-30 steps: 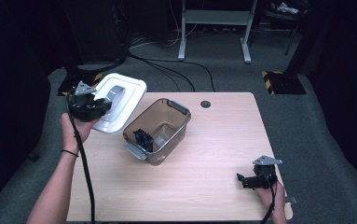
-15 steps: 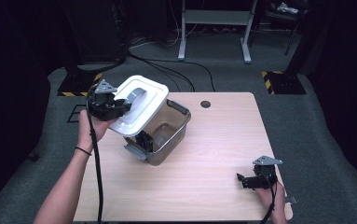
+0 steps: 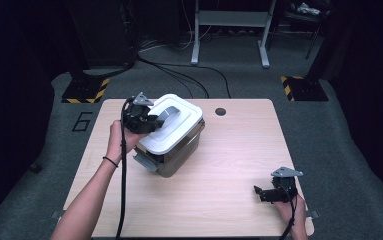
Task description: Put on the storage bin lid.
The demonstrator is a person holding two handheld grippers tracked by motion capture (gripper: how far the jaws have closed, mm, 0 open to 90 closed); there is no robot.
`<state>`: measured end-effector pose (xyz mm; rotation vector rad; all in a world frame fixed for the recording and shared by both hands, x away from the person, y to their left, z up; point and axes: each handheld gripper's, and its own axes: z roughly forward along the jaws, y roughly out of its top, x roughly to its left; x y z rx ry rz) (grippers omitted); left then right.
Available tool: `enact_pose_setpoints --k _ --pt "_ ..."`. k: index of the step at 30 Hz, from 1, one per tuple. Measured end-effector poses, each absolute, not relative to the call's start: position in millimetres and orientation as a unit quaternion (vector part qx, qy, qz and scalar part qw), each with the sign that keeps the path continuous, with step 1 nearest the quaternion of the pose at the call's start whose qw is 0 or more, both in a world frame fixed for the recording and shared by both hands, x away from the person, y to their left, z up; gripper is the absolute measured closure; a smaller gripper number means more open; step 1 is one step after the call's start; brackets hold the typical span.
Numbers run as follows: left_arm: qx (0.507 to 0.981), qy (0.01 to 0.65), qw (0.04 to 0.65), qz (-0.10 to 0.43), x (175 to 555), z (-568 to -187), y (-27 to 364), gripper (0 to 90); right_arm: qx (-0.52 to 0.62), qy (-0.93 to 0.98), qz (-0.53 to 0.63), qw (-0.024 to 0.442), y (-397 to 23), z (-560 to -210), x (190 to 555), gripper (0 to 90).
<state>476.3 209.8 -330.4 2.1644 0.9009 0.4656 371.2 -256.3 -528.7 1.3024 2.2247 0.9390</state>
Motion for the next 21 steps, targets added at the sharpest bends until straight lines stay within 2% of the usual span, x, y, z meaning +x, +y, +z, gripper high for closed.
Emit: enact_pose_setpoints --k 18,19,21 --pt "0.858 0.347 0.345 0.154 477 -348 203 66.0 0.464 0.795 0.335 0.2 -256 -529 371 2.1" --pt "0.858 0.347 0.345 0.154 477 -348 203 63.7 0.464 0.795 0.335 0.2 -256 -529 371 2.1" --pt "0.861 0.35 0.34 0.146 476 -348 204 52.9 0.465 0.795 0.335 0.2 -256 -529 371 2.1"
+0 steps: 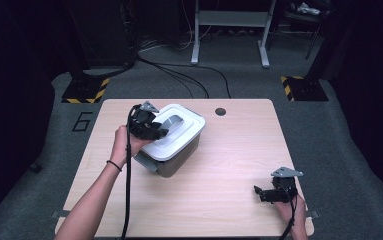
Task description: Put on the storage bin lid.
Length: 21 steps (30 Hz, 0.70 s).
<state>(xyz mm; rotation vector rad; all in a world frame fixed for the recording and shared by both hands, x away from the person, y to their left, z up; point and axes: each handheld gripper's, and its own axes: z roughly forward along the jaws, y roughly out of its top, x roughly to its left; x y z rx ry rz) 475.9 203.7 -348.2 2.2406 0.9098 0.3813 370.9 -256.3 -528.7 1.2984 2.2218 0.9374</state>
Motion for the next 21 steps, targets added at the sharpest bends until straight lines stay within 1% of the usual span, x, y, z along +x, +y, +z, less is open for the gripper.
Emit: enact_pose_setpoints --k 1,3,4,5,8,11,16,21 --pt "0.86 0.353 0.339 0.147 475 -347 205 46.0 0.465 0.795 0.336 0.199 -256 -529 371 2.1" --pt "0.858 0.356 0.341 0.147 473 -346 207 36.1 0.465 0.795 0.336 0.199 -256 -529 371 2.1" --pt "0.853 0.362 0.344 0.151 471 -345 209 36.1 0.465 0.795 0.335 0.2 -256 -529 371 2.1" --pt "0.849 0.366 0.348 0.154 468 -343 212 27.7 0.465 0.795 0.335 0.2 -256 -529 371 2.1" --pt "0.839 0.376 0.359 0.159 461 -338 220 19.5 0.465 0.795 0.335 0.199 -256 -529 371 2.1" --pt "0.83 0.382 0.371 0.166 451 -332 234 15.2 0.465 0.795 0.335 0.2 -256 -529 371 2.1" --pt "0.826 0.382 0.375 0.179 438 -332 249 14.6 0.465 0.795 0.335 0.199 -256 -529 371 2.1" --pt "0.813 0.396 0.382 0.19 419 -343 270 13.0 0.465 0.795 0.335 0.199 -256 -529 371 2.1"
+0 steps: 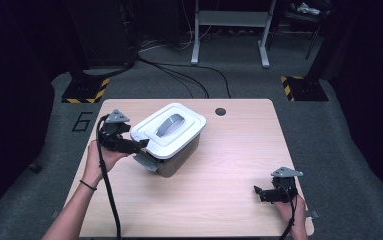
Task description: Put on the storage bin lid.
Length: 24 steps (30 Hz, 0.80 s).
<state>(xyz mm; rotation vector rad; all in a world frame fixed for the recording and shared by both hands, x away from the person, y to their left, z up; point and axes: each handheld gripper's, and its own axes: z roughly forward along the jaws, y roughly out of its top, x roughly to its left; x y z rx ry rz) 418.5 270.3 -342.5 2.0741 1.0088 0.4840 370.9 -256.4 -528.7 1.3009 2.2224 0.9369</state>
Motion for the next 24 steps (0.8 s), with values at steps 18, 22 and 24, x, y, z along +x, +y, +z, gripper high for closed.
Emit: enact_pose_setpoints --k 18,22,24 --pt "0.777 0.465 0.375 0.197 374 -417 326 9.3 0.466 0.795 0.336 0.197 -256 -529 371 2.1" --pt "0.773 0.478 0.374 0.185 369 -438 332 9.3 0.466 0.795 0.336 0.197 -256 -529 371 2.1" --pt "0.772 0.482 0.372 0.182 368 -444 334 9.3 0.466 0.795 0.336 0.197 -256 -529 371 2.1"
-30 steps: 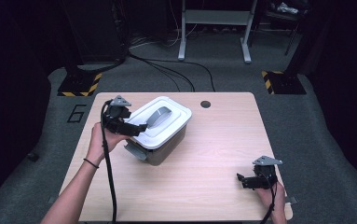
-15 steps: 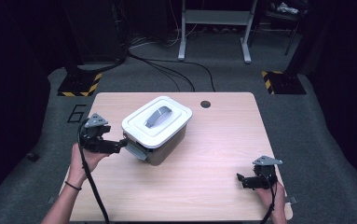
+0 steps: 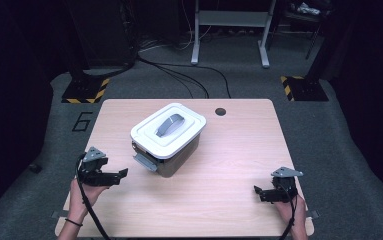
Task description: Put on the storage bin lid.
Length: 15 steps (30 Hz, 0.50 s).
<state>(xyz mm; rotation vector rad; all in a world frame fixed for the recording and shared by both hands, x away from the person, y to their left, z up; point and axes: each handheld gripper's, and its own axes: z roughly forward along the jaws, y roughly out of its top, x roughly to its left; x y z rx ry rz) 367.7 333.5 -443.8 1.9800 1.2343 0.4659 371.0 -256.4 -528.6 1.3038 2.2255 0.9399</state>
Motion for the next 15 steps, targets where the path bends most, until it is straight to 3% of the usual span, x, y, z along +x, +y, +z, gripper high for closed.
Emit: enact_pose_setpoints --k 15 --pt "0.76 0.526 0.325 0.201 354 -515 349 7.3 0.466 0.795 0.336 0.197 -256 -529 371 2.1"
